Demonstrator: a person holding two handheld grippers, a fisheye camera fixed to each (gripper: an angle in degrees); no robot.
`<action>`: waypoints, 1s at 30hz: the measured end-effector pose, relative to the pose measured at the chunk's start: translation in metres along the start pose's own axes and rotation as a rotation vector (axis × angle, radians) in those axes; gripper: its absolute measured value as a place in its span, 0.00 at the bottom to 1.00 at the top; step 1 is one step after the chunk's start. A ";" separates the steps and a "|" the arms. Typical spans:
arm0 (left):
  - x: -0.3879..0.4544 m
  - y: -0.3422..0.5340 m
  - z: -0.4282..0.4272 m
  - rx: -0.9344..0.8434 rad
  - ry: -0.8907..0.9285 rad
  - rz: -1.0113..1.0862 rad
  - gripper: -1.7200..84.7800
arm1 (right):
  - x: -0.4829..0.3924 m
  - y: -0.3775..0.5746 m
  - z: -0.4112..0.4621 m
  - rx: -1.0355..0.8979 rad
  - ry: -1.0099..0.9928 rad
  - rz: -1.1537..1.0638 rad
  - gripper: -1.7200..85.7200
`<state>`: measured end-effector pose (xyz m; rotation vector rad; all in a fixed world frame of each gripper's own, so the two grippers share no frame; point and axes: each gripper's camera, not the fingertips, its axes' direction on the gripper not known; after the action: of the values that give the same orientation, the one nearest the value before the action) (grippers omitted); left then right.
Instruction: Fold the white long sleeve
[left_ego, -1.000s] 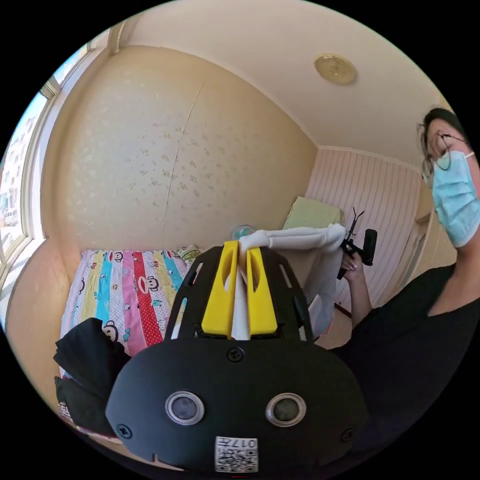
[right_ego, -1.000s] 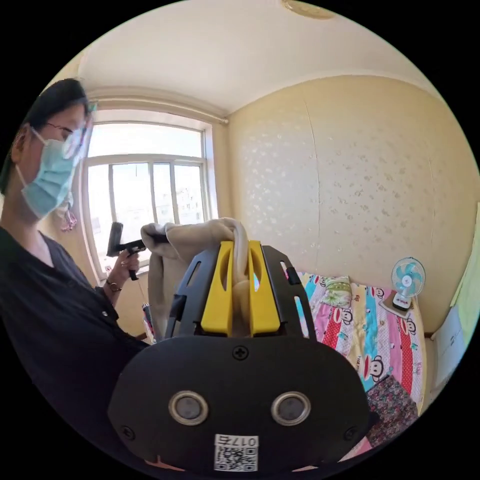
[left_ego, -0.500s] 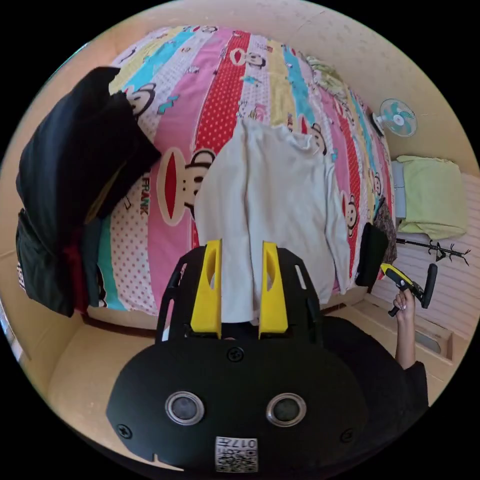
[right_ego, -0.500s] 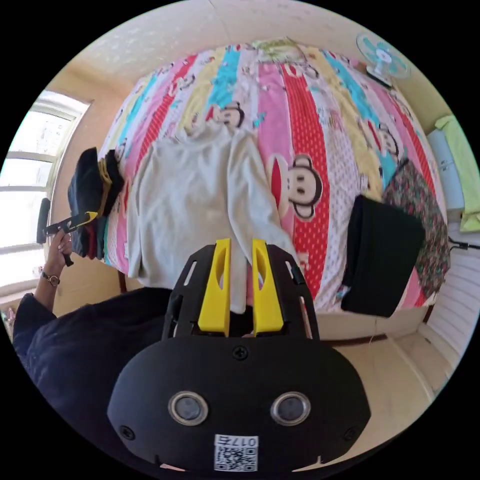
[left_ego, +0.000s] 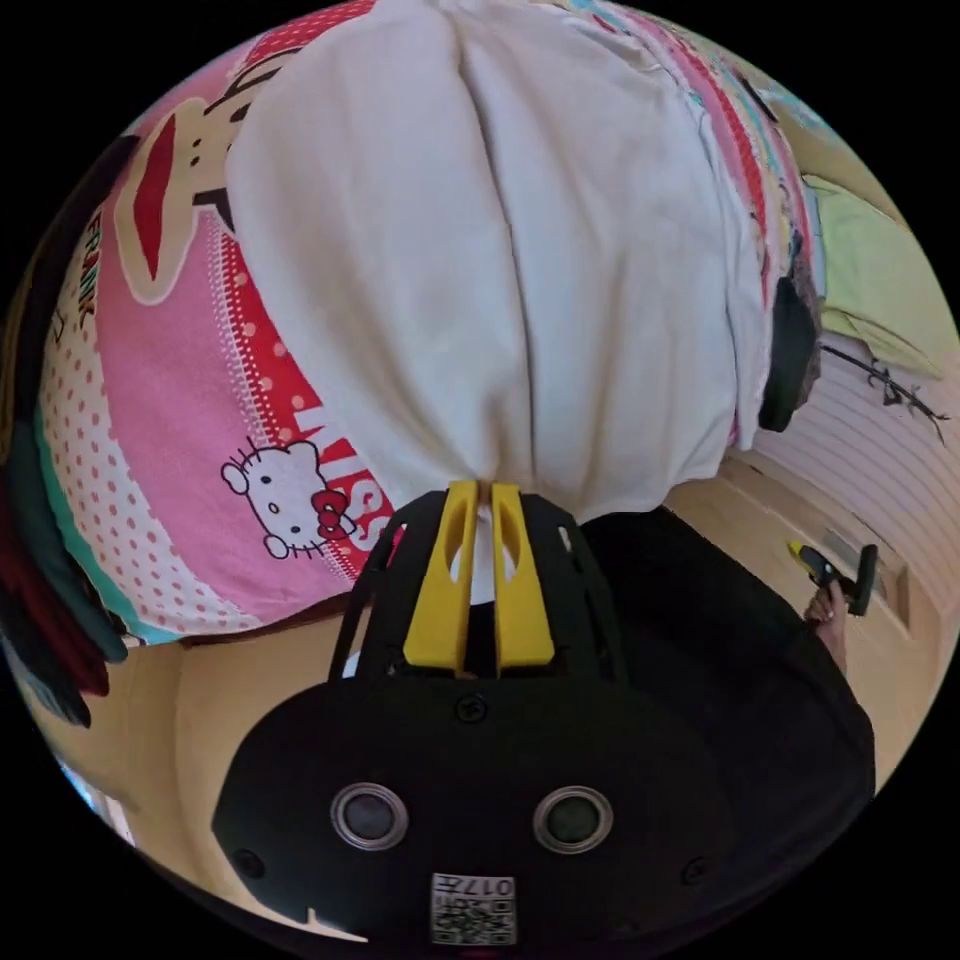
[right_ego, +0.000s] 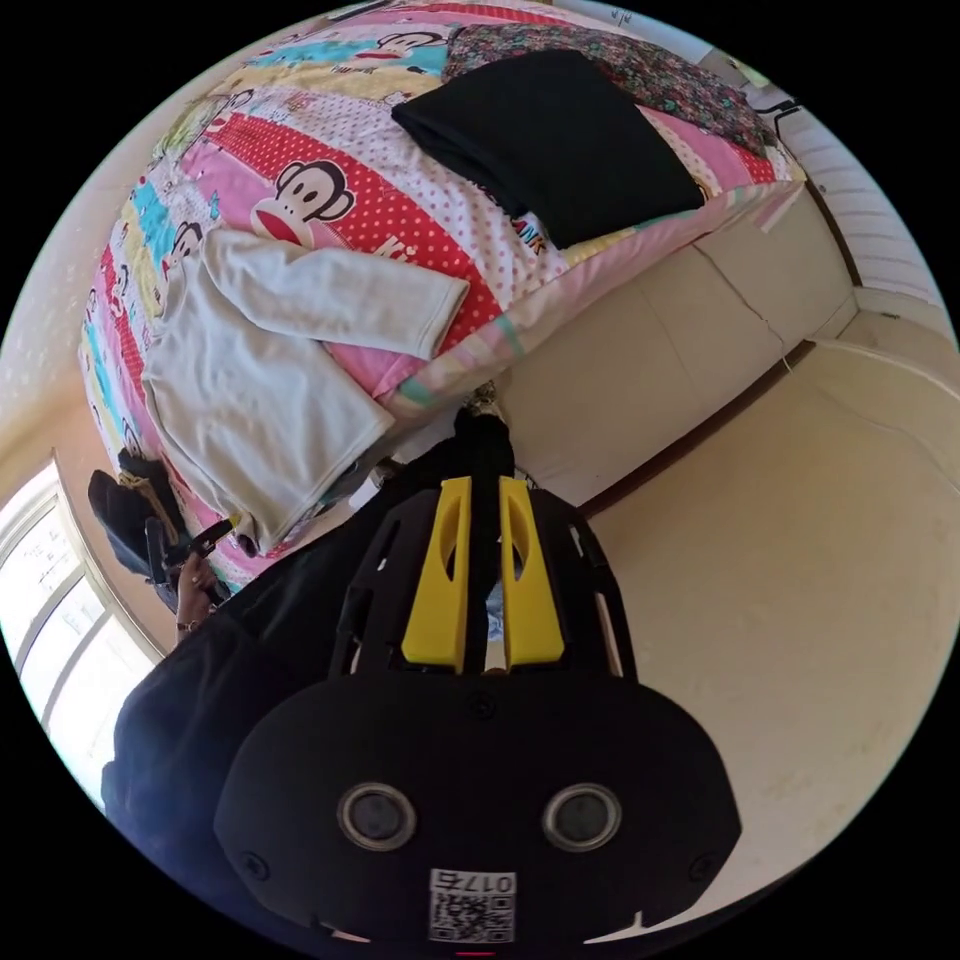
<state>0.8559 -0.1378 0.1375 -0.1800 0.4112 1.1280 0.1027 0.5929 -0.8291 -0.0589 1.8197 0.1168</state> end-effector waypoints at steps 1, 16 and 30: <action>-0.008 0.006 -0.016 0.048 0.063 0.008 0.04 | 0.000 0.004 -0.008 0.013 0.013 -0.012 0.07; -0.159 0.270 -0.149 0.827 0.198 -0.823 0.09 | 0.089 -0.039 -0.009 -0.083 -0.099 0.117 0.10; -0.015 0.272 -0.147 0.734 0.113 -0.608 0.09 | 0.185 -0.159 -0.004 -0.013 -0.556 0.416 0.12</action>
<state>0.5716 -0.0858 0.0275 0.2678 0.7826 0.3250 0.0688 0.4382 -1.0146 0.3167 1.2528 0.3988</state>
